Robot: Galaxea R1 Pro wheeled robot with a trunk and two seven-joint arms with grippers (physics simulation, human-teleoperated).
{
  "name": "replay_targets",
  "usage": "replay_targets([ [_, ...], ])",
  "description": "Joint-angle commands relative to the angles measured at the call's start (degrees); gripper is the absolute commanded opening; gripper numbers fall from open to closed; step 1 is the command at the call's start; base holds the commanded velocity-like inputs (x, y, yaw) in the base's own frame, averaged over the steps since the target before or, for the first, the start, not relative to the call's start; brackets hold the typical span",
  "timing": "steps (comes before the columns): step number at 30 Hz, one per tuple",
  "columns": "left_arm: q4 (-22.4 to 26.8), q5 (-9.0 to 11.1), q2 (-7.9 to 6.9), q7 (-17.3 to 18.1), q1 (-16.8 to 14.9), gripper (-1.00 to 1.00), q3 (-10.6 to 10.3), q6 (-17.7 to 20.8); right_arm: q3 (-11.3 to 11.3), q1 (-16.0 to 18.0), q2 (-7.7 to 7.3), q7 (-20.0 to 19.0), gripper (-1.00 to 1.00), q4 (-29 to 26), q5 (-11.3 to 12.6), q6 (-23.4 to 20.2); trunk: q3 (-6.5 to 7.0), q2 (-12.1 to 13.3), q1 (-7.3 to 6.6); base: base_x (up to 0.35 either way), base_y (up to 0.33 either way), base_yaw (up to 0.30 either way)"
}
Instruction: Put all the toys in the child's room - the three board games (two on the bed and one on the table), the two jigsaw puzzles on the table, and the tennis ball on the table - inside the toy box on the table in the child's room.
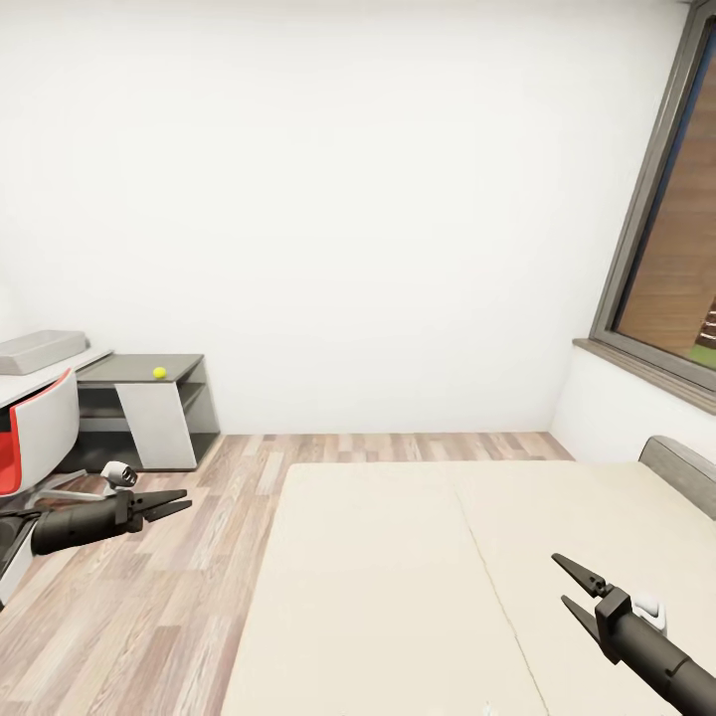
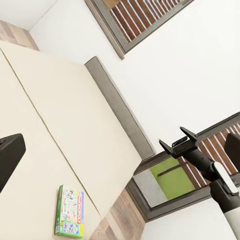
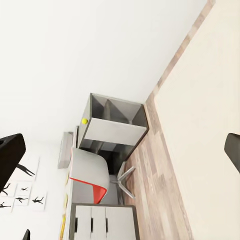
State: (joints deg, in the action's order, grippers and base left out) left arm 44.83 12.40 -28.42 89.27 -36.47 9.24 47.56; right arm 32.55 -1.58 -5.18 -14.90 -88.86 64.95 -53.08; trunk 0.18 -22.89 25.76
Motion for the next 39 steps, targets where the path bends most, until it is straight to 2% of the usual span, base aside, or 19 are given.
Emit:
replay_targets([
  [1, -0.01, 0.0, -0.02, 0.21, 0.0, 1.0, -0.01, 0.61, 0.06, -0.01, 0.0, -0.48, 1.0, 0.0, -0.43, -0.19, 0.0, -0.03, 0.02, -0.002, -0.003, 0.0],
  [14, -0.01, -0.03, 0.03, 0.19, 0.0, 1.0, -0.01, 0.61, 0.06, -0.01, 0.0, -0.48, 1.0, 0.0, -0.43, -0.19, 0.0, -0.03, 0.02, 0.0, -0.01, 0.0],
  [29, -0.01, -0.01, 0.03, 0.2, 0.0, 1.0, -0.01, 0.61, 0.02, -0.01, -0.04, -0.41, 1.0, -0.02, -0.43, -0.19, 0.0, -0.03, 0.02, 0.0, -0.155, 0.0],
  [39, -0.01, -0.01, 0.03, 0.21, 0.0, 1.0, -0.01, 0.61, 0.02, -0.01, 0.07, -0.42, 1.0, 0.0, -0.43, -0.19, 0.0, -0.03, 0.02, 0.0, -0.047, 0.0],
])
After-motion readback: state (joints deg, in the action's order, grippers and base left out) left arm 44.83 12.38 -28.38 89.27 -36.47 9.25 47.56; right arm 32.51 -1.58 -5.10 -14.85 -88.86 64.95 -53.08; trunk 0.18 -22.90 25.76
